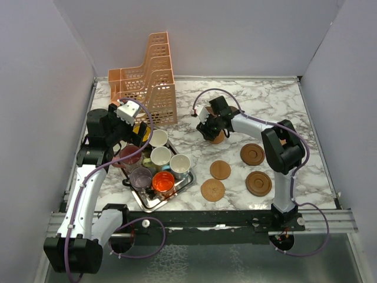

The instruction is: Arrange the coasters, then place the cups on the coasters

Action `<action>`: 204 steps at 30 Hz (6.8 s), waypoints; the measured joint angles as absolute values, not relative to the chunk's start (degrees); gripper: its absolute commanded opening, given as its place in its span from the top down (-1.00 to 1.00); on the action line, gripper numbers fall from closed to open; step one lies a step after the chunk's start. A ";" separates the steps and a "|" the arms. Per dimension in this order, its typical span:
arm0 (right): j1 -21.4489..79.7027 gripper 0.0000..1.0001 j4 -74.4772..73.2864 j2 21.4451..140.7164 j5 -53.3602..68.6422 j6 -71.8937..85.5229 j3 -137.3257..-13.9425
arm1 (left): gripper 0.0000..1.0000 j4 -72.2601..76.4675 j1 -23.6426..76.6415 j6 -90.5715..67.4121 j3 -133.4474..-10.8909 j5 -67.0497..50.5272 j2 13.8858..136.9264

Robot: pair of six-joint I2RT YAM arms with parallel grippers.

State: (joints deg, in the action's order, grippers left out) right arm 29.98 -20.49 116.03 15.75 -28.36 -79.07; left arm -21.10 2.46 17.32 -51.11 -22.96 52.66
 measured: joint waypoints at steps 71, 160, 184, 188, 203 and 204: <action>33.06 0.08 -25.98 84.90 15.35 -31.09 -48.47 | -0.98 -17.17 1.93 15.99 -52.07 -22.72 54.46; 16.88 0.19 -29.71 107.09 16.71 -23.49 -79.66 | -0.98 -15.92 1.93 14.85 -51.24 -25.06 52.25; 10.79 0.20 -31.92 87.72 10.13 -25.91 -55.94 | -0.98 -15.90 1.93 14.90 -51.07 -25.65 52.03; 10.15 0.22 -31.99 87.72 9.32 -26.72 -54.02 | -0.98 -15.90 1.93 14.90 -51.07 -25.82 52.03; 7.75 0.28 -28.71 89.78 6.07 -29.28 -50.30 | -0.98 -15.92 1.96 15.14 -50.92 -26.09 52.03; 7.66 0.30 -28.27 90.06 5.85 -29.30 -50.30 | -0.98 -15.92 1.96 15.14 -50.92 -26.11 52.03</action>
